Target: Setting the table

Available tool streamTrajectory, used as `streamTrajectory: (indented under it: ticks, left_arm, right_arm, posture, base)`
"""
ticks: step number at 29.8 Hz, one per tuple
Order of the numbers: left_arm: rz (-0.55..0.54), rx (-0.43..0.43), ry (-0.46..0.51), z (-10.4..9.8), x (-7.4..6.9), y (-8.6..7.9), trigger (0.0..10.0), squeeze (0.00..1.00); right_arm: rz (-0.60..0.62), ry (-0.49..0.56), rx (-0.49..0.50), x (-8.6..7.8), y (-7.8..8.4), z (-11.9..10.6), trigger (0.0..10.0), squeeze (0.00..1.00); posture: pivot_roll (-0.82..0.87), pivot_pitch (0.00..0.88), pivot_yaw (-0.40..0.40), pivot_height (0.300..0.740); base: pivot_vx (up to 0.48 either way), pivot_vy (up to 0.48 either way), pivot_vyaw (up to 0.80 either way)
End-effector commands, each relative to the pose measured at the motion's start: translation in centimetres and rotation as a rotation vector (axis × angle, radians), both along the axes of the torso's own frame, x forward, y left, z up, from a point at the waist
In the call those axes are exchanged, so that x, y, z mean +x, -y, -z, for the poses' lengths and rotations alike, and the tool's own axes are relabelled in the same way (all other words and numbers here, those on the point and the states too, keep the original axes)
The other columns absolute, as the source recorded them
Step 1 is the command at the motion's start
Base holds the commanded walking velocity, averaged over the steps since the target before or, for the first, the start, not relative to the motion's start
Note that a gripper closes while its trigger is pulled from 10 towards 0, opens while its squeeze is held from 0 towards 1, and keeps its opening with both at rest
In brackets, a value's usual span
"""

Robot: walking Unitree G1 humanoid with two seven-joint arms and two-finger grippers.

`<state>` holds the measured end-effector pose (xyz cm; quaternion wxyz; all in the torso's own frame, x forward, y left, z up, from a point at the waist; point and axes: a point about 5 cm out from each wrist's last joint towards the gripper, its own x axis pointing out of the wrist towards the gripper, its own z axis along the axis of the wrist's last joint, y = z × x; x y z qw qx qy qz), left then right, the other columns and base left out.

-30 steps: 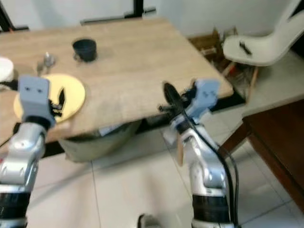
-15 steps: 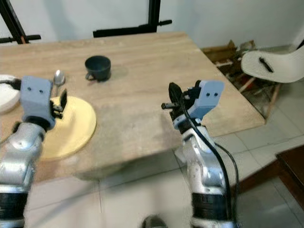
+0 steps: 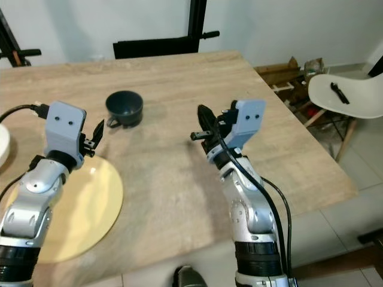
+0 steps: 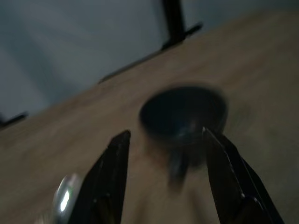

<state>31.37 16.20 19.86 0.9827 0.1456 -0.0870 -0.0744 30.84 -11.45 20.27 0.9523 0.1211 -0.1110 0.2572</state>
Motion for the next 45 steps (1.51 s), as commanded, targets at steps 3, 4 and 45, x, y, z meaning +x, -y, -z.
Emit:
streamTrajectory:
  ticks: [3, 4, 45]
  left_arm:
    - [-0.004, -0.025, -0.004, 0.0, -0.2, -1.0, 10.0, 0.00]
    - [-0.004, -0.034, -0.006, 0.0, -0.2, -1.1, 10.0, 0.00]
    - [0.228, 0.078, -0.057, -2.7, 8.0, 4.1, 10.0, 0.00]
  right_arm:
    - [-0.083, 0.002, 0.001, -0.3, -1.6, -0.1, 10.0, 0.00]
    - [-0.085, 0.004, -0.001, -0.3, -1.7, -0.1, 10.0, 0.00]
    - [0.036, 0.017, 0.029, -0.7, -0.7, -0.8, 10.0, 0.00]
  posture:
    - [-0.11, 0.039, 0.033, 0.740]
    - [-0.11, 0.039, 0.033, 0.740]
    - [-0.11, 0.147, 0.072, 0.740]
  base:
    - [0.000, 0.000, 0.00]
    - [0.000, 0.000, 0.00]
    - [0.000, 0.000, 0.00]
